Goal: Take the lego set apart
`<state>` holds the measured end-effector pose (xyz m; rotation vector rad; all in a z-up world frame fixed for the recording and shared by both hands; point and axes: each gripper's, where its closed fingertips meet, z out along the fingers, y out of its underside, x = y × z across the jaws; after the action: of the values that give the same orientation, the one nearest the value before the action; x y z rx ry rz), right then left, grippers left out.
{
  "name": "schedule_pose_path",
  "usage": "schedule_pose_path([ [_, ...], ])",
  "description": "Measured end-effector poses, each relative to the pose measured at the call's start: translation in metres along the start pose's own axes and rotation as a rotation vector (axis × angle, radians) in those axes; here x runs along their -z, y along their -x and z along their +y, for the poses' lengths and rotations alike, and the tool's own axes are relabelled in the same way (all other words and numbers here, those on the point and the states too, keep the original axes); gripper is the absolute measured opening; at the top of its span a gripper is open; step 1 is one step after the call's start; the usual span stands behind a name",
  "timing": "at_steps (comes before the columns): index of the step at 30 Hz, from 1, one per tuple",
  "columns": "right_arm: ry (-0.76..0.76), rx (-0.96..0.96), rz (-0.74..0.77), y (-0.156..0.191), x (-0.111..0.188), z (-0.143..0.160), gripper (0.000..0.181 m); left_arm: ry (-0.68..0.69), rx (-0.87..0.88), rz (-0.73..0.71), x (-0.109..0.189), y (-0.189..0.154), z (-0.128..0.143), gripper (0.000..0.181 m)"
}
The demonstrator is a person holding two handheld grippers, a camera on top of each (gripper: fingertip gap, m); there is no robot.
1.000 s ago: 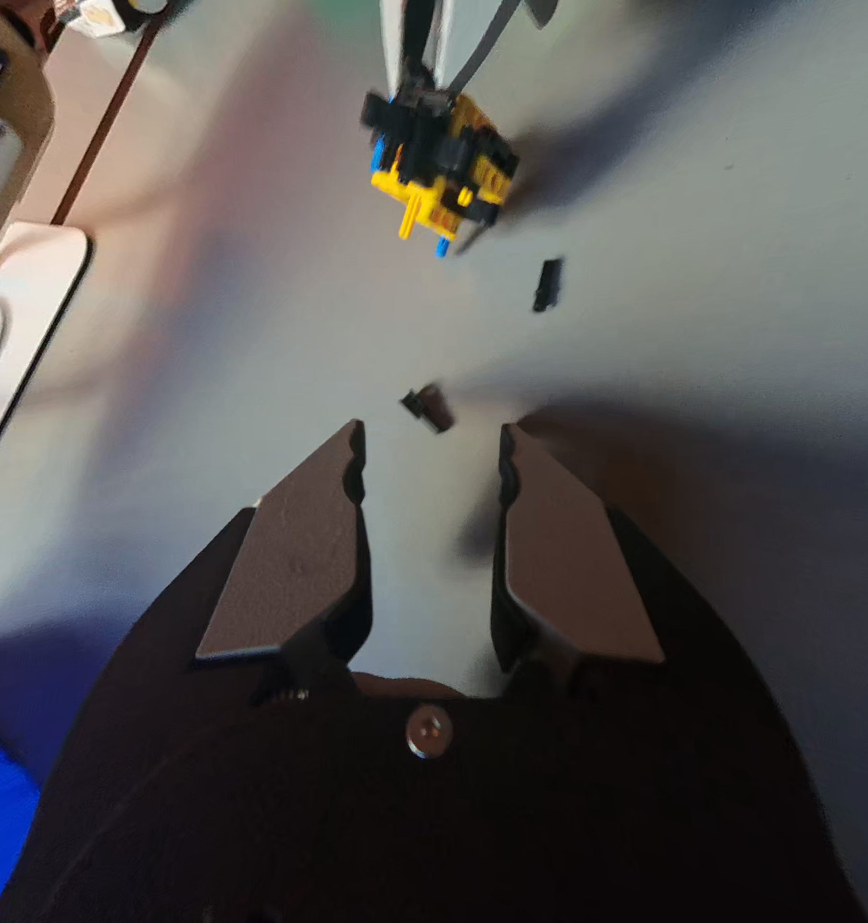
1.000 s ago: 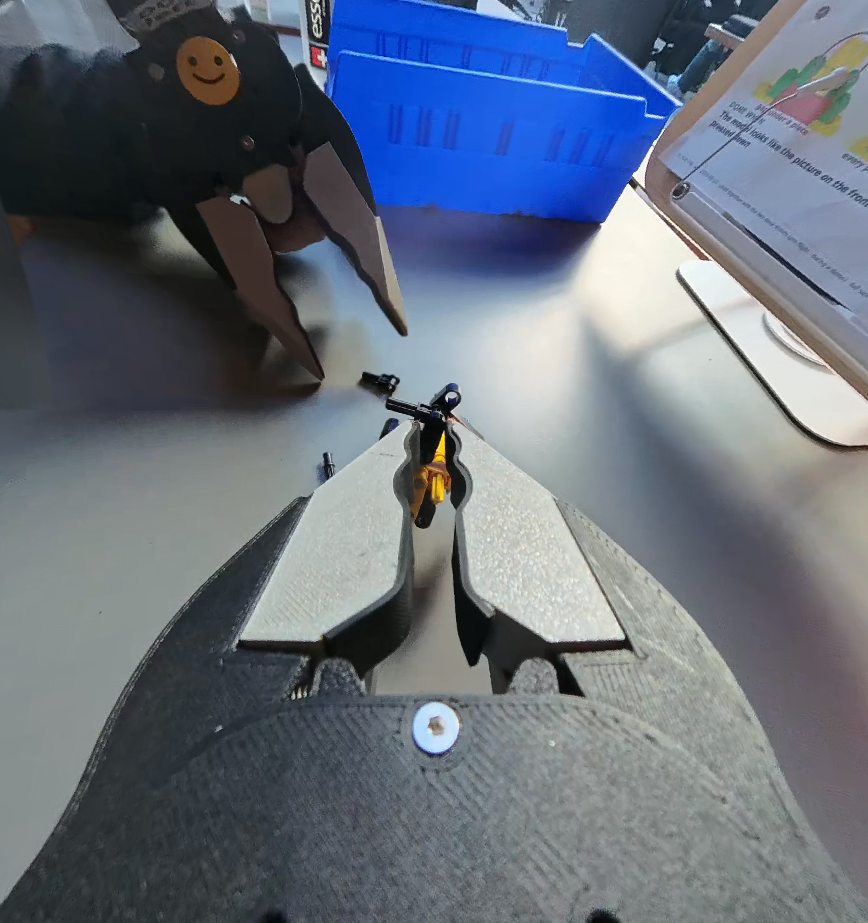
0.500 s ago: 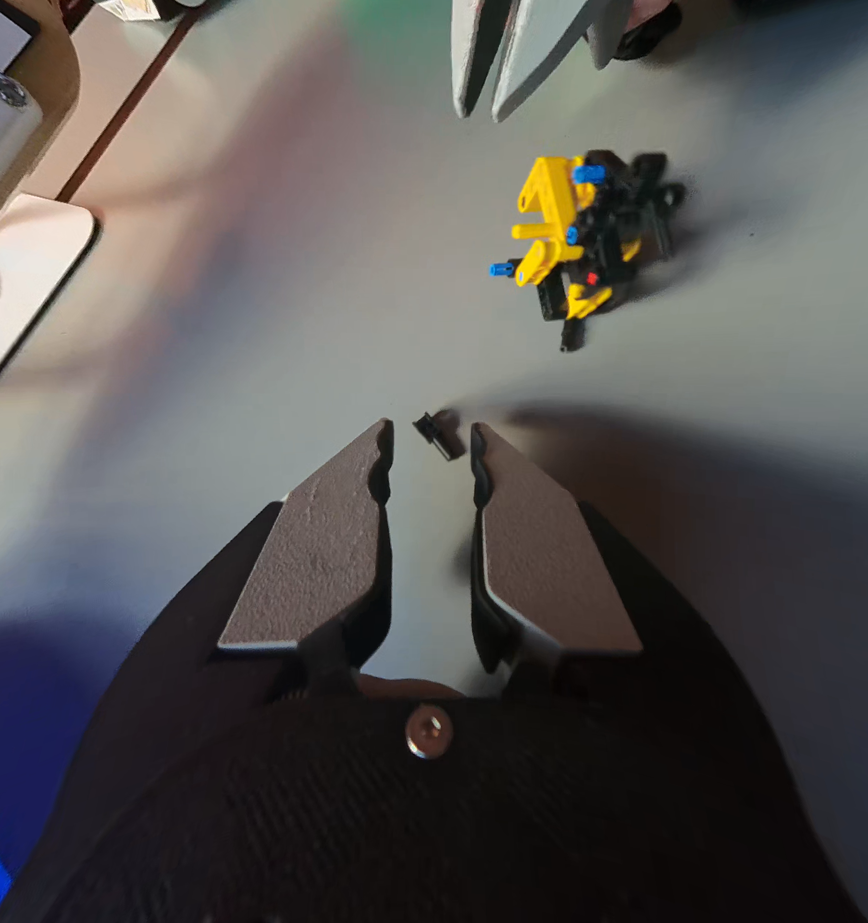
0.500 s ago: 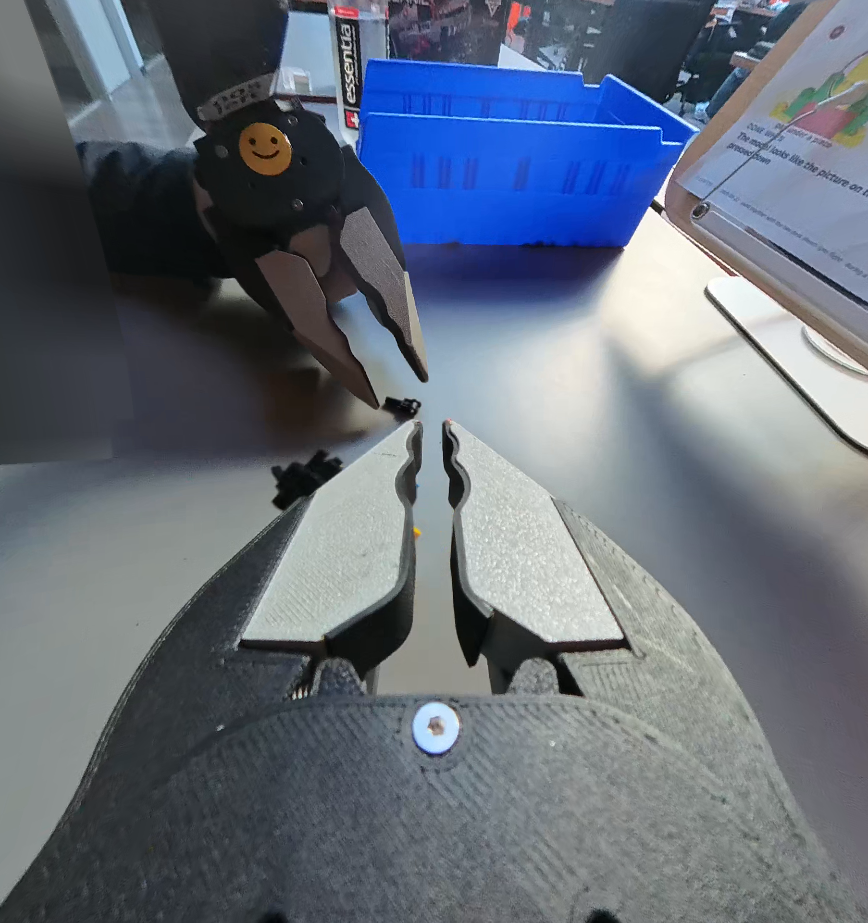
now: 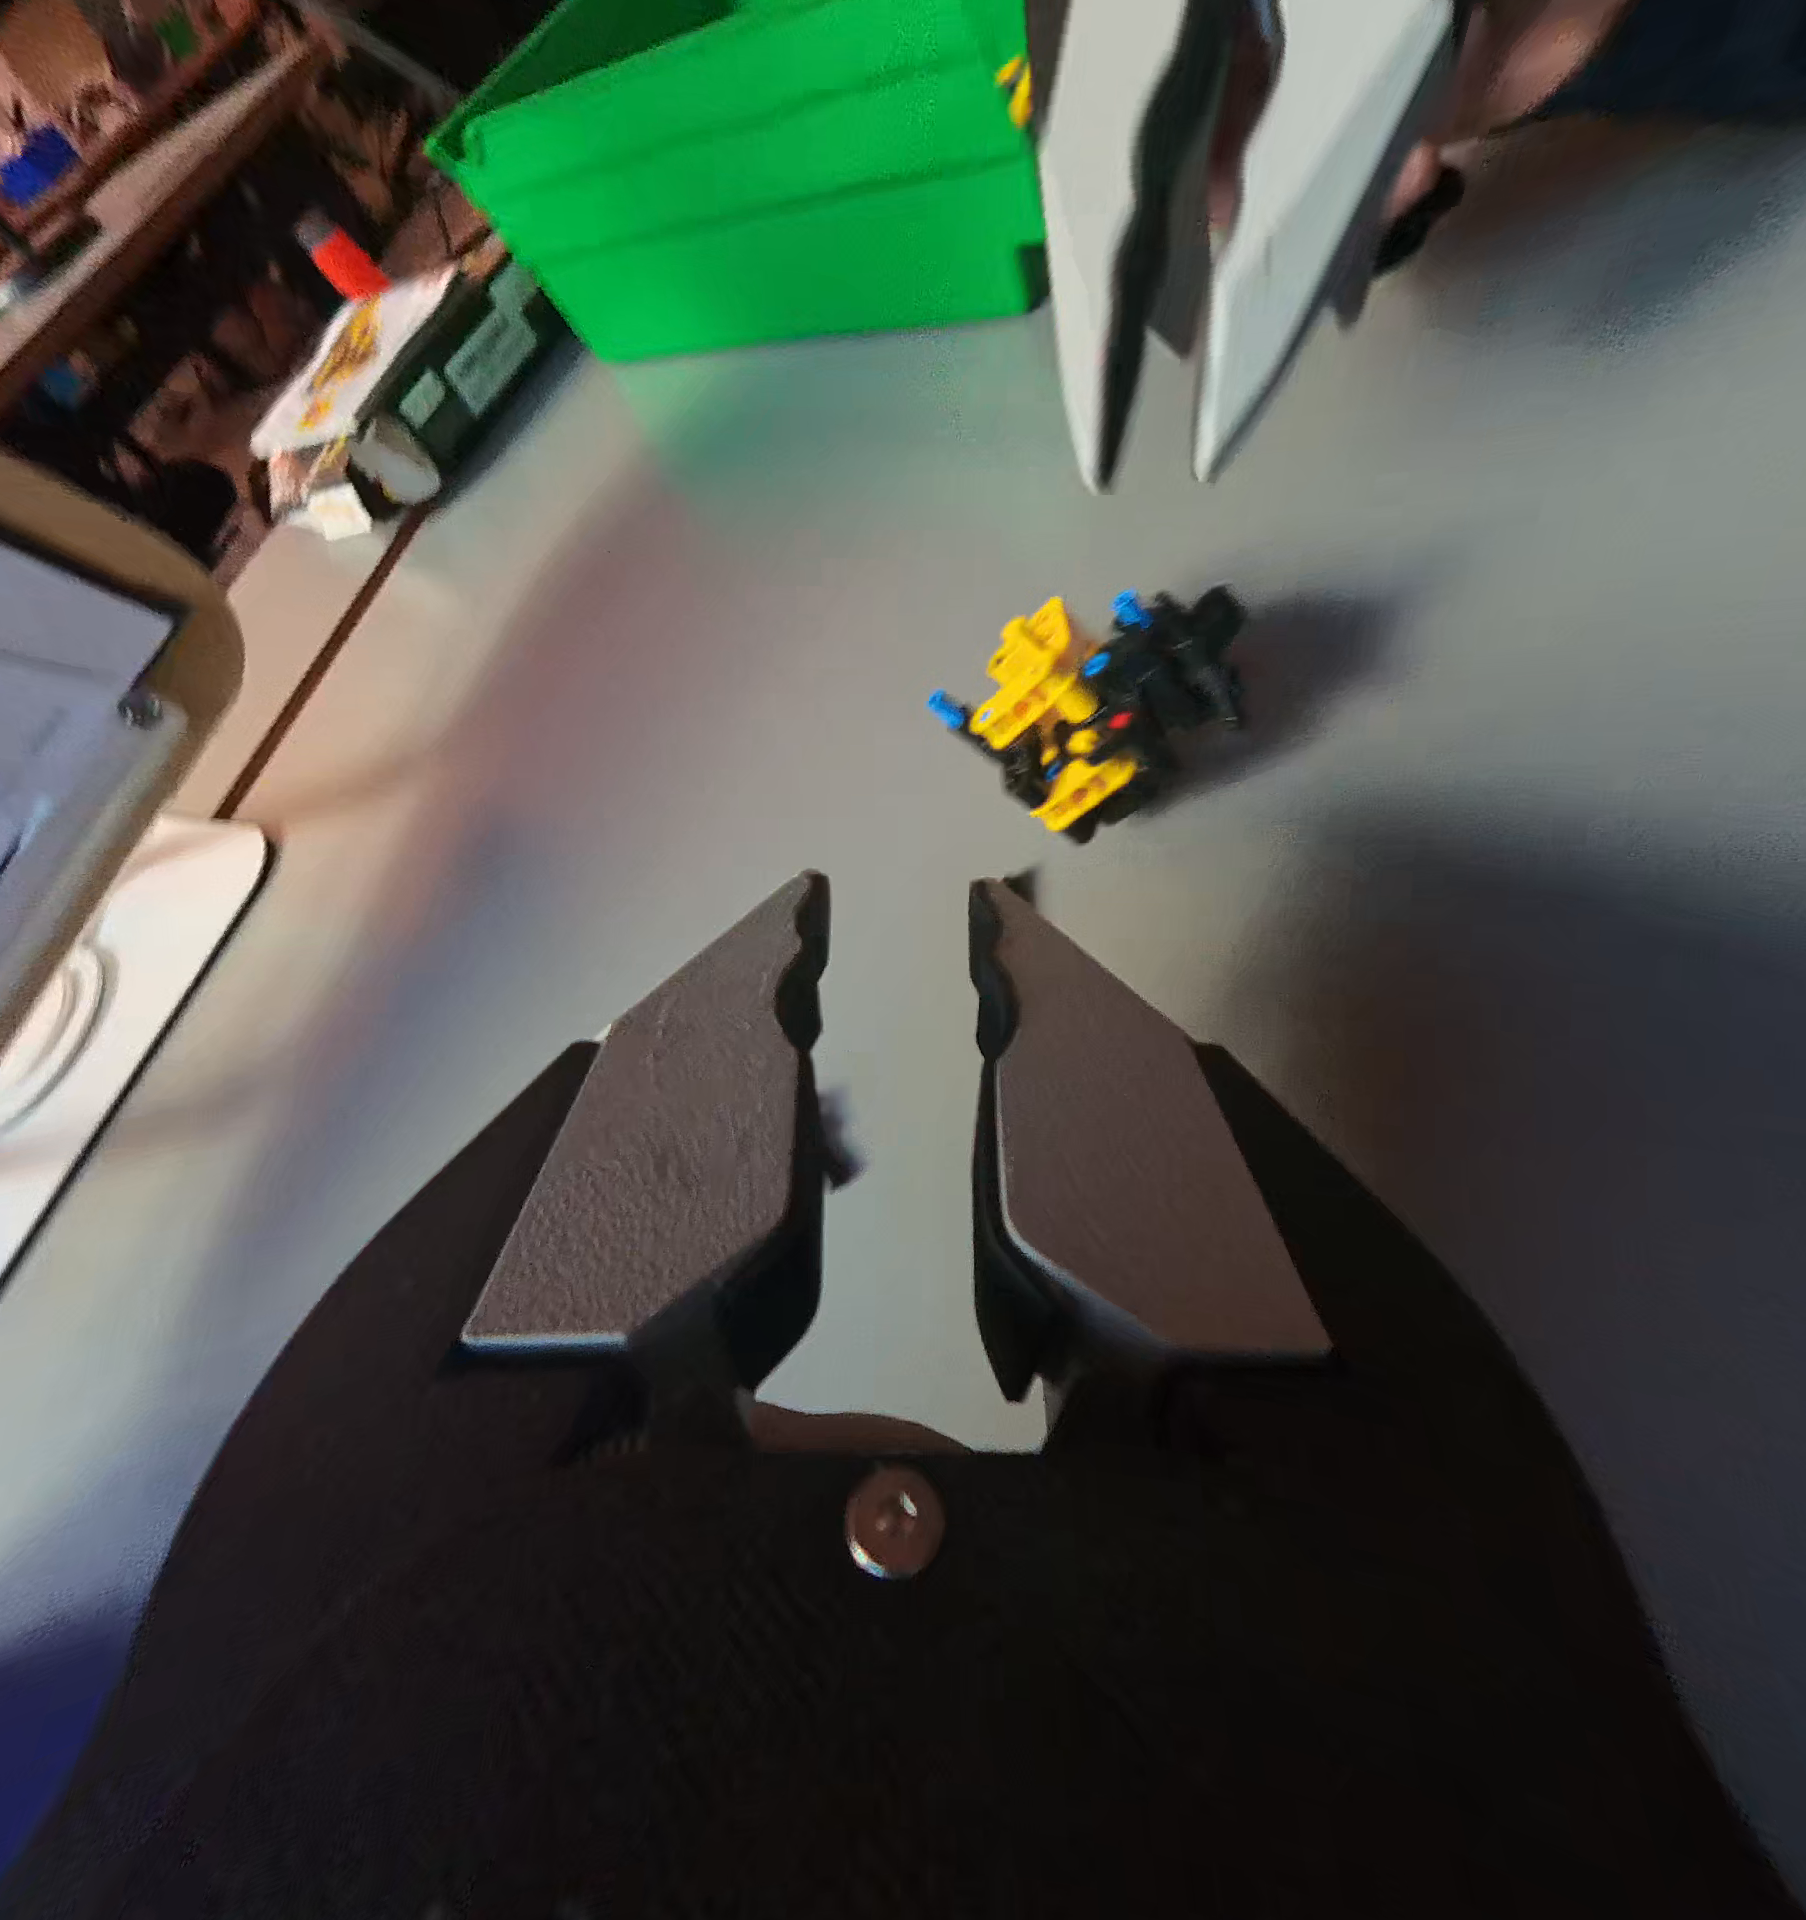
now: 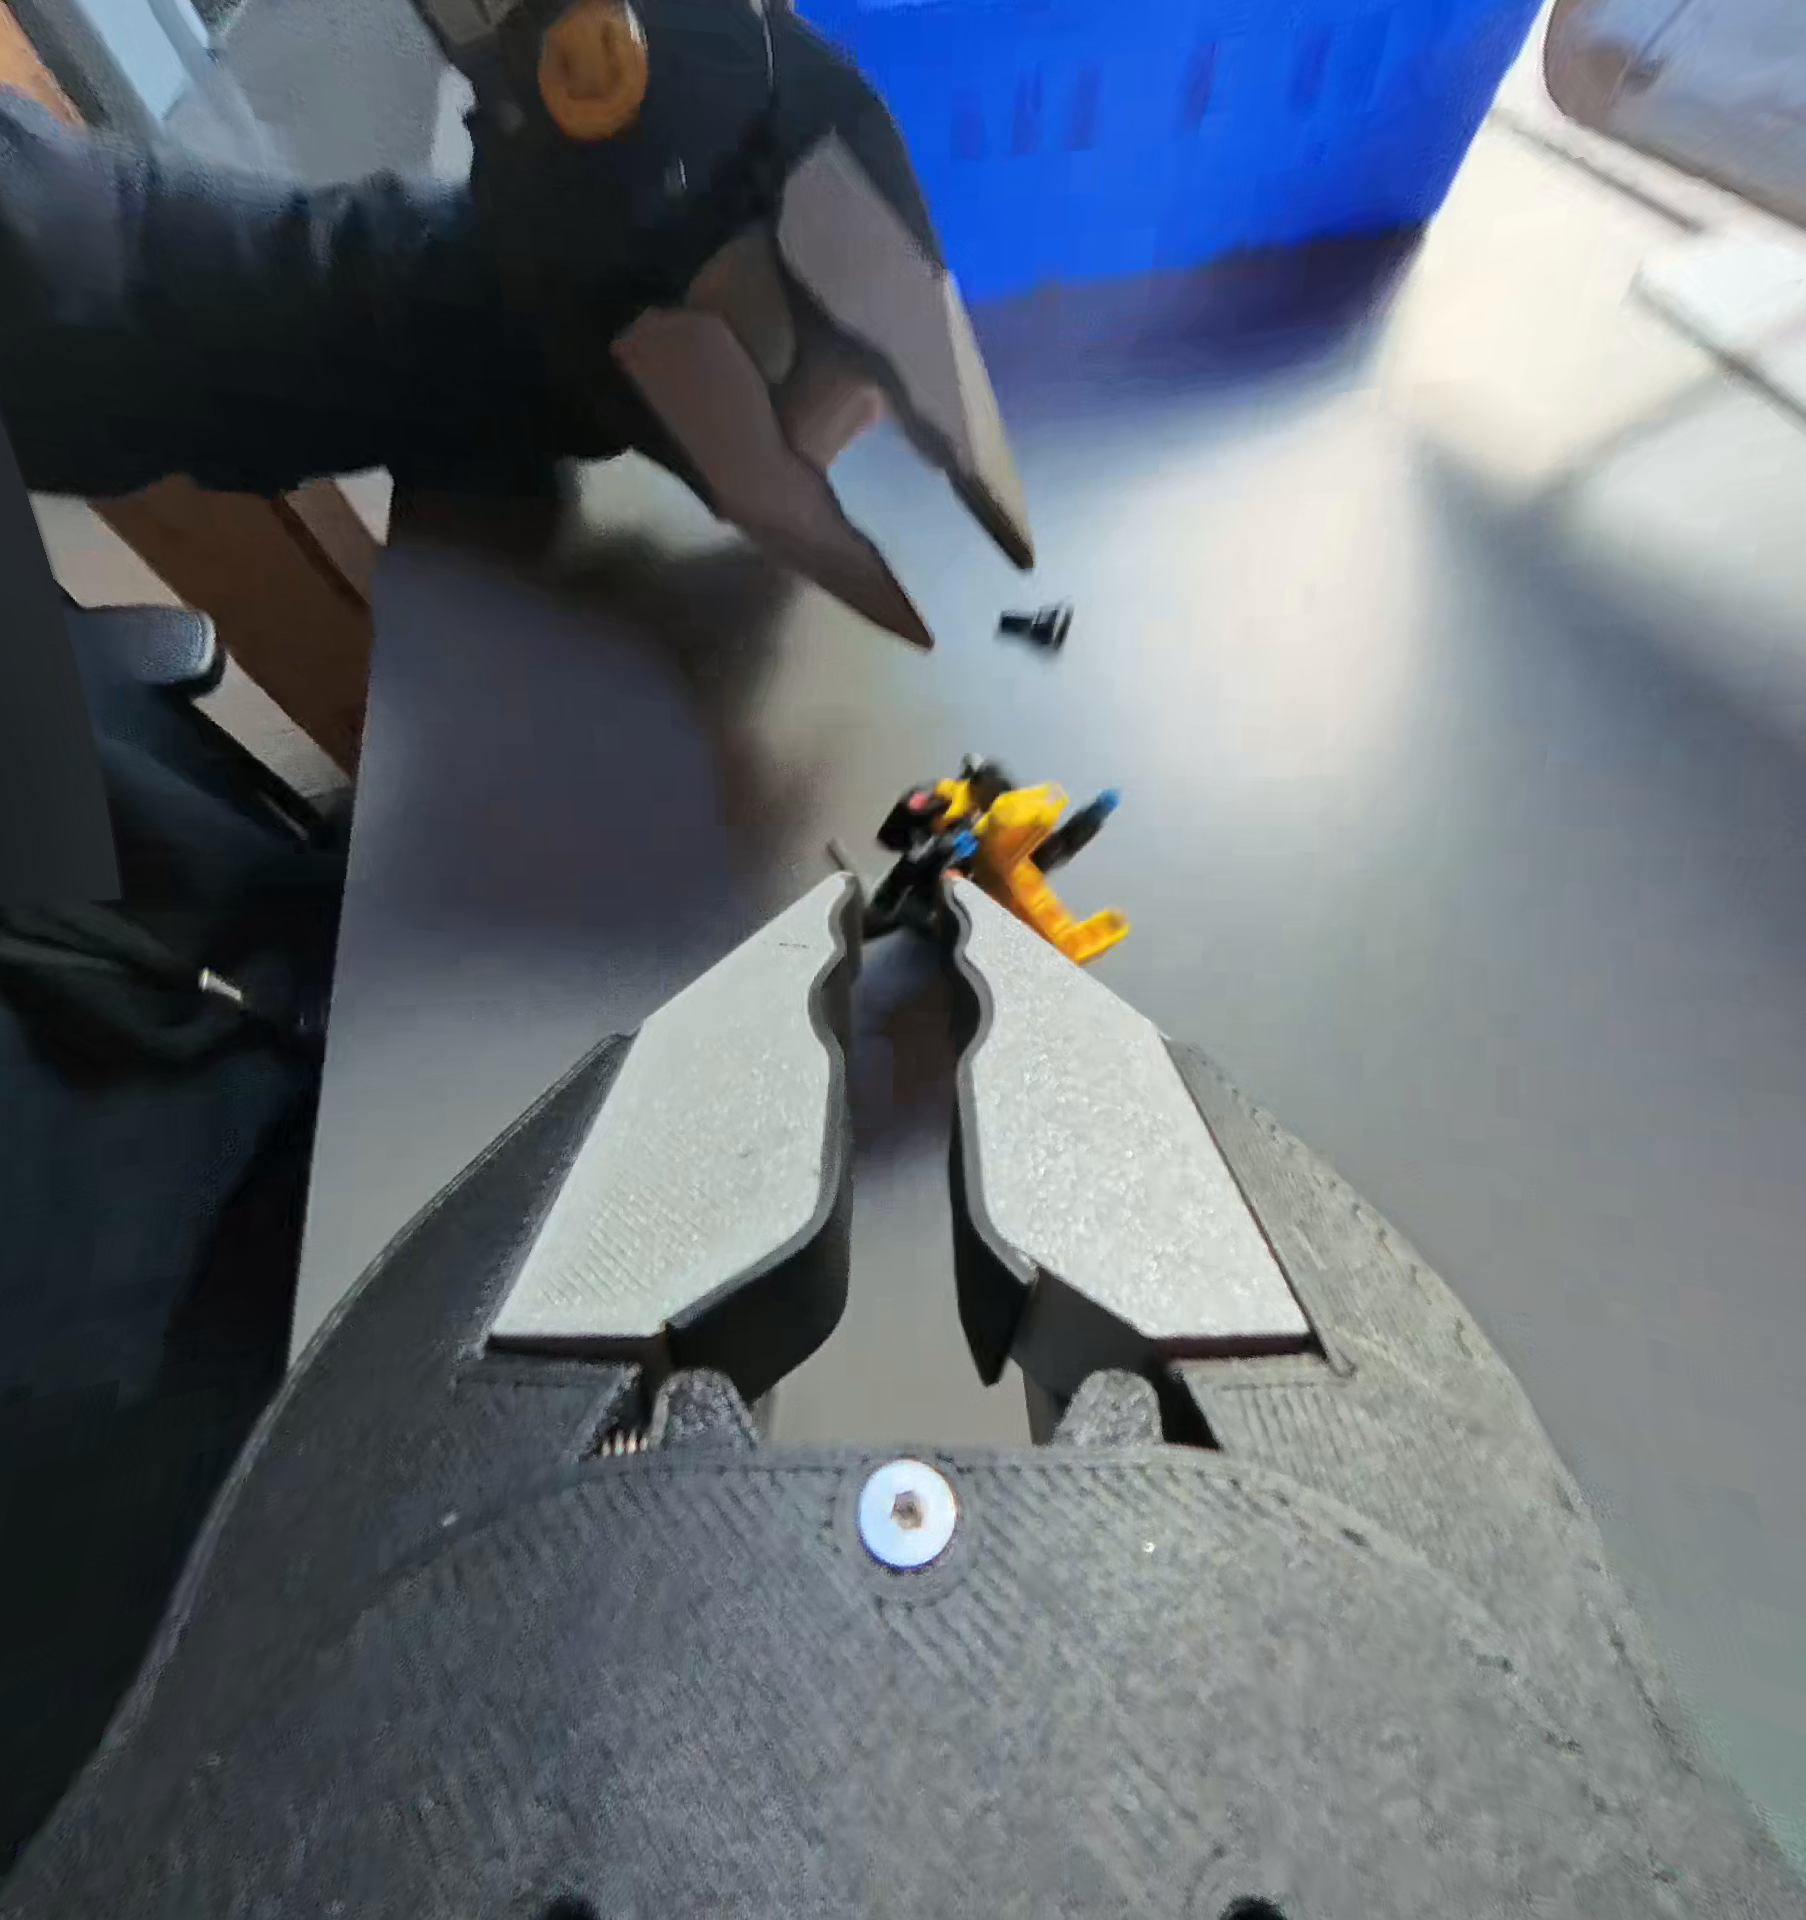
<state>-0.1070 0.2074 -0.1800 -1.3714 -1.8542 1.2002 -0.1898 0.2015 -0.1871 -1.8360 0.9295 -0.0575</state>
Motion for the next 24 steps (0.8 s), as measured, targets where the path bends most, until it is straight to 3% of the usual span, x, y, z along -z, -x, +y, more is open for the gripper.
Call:
schedule_pose_path([
  [3,0.098,-0.018,0.097,0.005,-0.001,0.029,0.010,0.020,-0.062,0.027,-0.009,-0.014,-0.006,0.022],
  [6,0.054,-0.104,0.139,0.008,-0.002,0.031,0.012,0.043,-0.075,0.064,-0.018,-0.026,-0.004,0.025],
  [8,0.023,-0.168,0.125,0.010,-0.006,0.026,0.017,0.045,-0.077,0.076,-0.023,-0.032,-0.004,0.025],
  [15,-0.039,-0.244,0.132,-0.005,-0.015,0.007,0.004,0.074,-0.095,0.098,-0.036,-0.049,-0.004,0.023],
  [19,-0.014,-0.191,0.137,-0.015,-0.013,-0.006,0.003,0.090,-0.115,0.108,-0.033,-0.054,-0.001,0.020],
  [24,0.082,-0.047,0.077,-0.010,-0.020,-0.029,0.003,-0.059,-0.055,-0.012,-0.017,-0.025,-0.027,0.020],
])
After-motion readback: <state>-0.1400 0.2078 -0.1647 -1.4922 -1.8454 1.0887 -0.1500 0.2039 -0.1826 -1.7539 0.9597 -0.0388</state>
